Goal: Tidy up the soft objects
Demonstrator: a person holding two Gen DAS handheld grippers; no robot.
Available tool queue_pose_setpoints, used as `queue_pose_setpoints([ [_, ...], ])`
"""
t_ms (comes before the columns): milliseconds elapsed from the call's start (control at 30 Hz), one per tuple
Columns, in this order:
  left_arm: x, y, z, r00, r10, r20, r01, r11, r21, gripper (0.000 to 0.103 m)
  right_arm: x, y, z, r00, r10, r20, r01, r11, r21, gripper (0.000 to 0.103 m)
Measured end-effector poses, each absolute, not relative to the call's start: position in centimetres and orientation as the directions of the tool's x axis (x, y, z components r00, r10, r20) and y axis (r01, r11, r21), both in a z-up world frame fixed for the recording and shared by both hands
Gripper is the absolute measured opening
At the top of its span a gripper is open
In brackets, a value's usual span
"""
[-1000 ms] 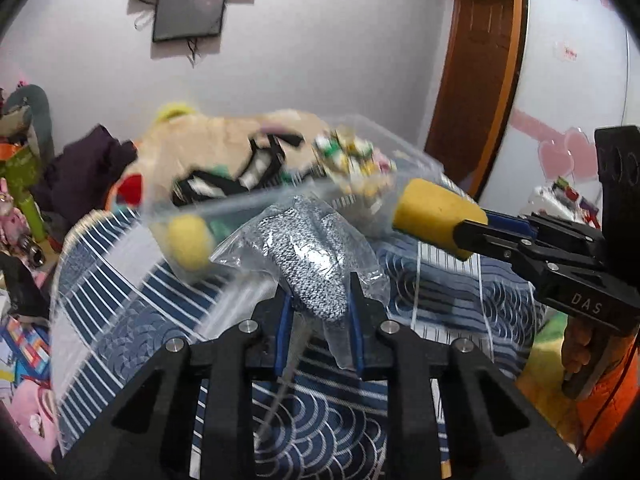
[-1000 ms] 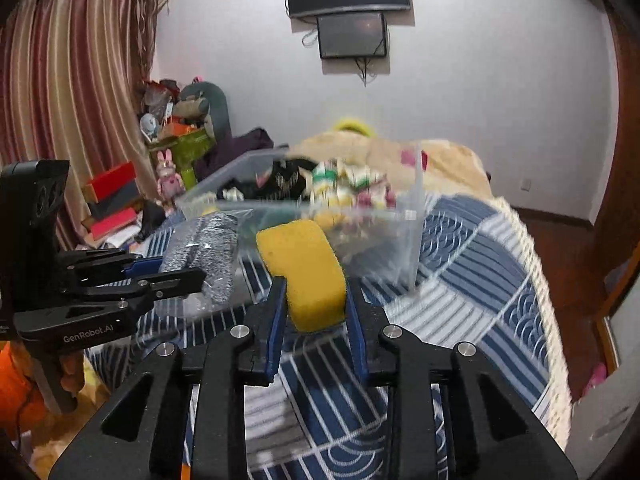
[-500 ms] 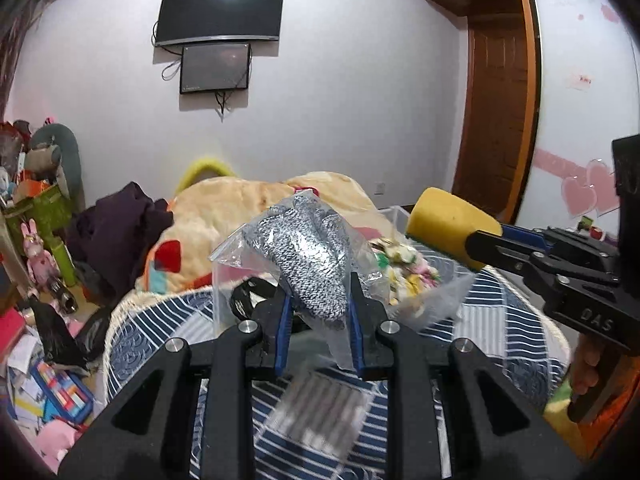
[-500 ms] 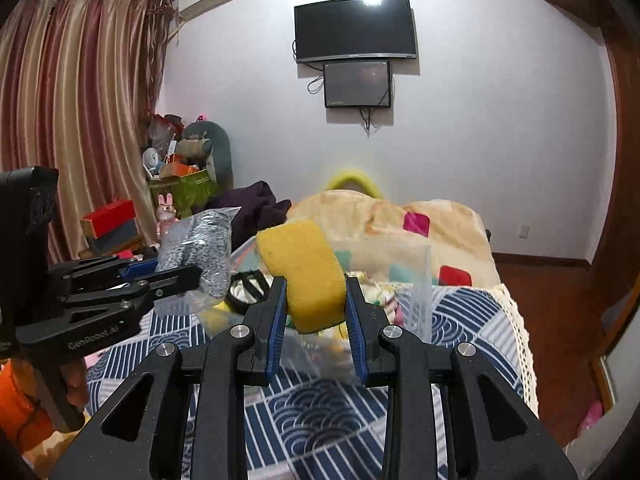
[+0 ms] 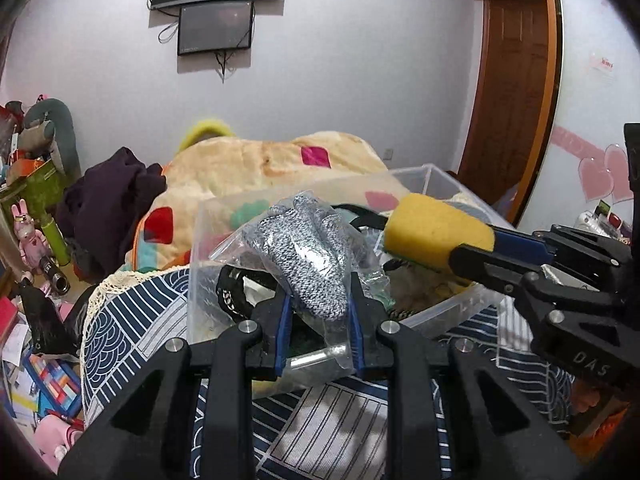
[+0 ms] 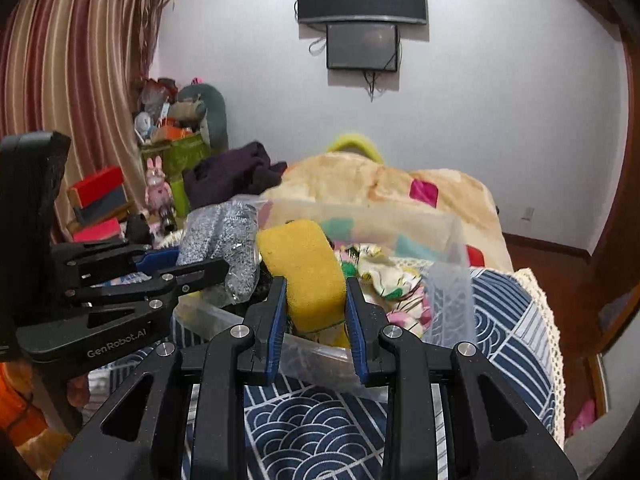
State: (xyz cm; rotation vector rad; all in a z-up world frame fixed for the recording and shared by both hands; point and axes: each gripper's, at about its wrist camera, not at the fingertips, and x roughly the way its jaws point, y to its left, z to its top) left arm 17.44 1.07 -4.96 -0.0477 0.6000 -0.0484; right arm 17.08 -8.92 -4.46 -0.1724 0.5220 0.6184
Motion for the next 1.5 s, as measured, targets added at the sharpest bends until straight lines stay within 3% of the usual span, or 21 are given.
queue_pose_setpoints([
  [267,17.6,1.0,-5.7,0.812,-0.058,-0.581,0.031,0.998,-0.056,0.029,17.6,-8.6,-5.4,0.672,0.492,-0.553,-0.595,0.804,-0.008,0.028],
  [500,16.7,2.0,-5.4,0.817,-0.034,-0.576,-0.008,0.997,-0.071,0.050,17.5,-9.2,-4.9,0.672,0.488,-0.557,-0.586,0.811,0.003,0.041],
  [933,10.3,0.7,-1.0,0.882,-0.017,-0.470,0.007,1.000,-0.023,0.051,12.7,-12.2,-0.5,0.737,0.507,-0.446,-0.572,0.820,-0.012,0.042],
  [1067,7.6,0.1,0.8,0.909,-0.041,-0.414,0.029,0.999,-0.037,0.060,10.6,-13.0,0.9,0.748,0.532,-0.398,-0.583,0.812,-0.011,0.059],
  [1167,5.4,-0.8,2.0,0.931,-0.057,-0.361,0.043,0.998,-0.045,0.069,8.9,-13.5,1.4,0.764,0.531,-0.366,-0.580,0.814,-0.031,0.064],
  [1300,3.7,-1.5,2.6,0.946,-0.053,-0.321,0.043,0.998,-0.041,0.079,7.0,-13.7,1.7,0.795,0.515,-0.322,-0.559,0.827,-0.058,0.081],
  [1400,2.4,-1.7,2.6,0.955,-0.043,-0.293,0.029,0.998,-0.053,0.093,6.1,-14.0,1.8,0.807,0.511,-0.295,-0.548,0.835,-0.053,0.085],
  [1500,1.3,-1.7,2.6,0.964,-0.036,-0.262,0.021,0.998,-0.061,0.098,5.7,-14.4,1.6,0.811,0.515,-0.277,-0.543,0.839,-0.031,0.095],
])
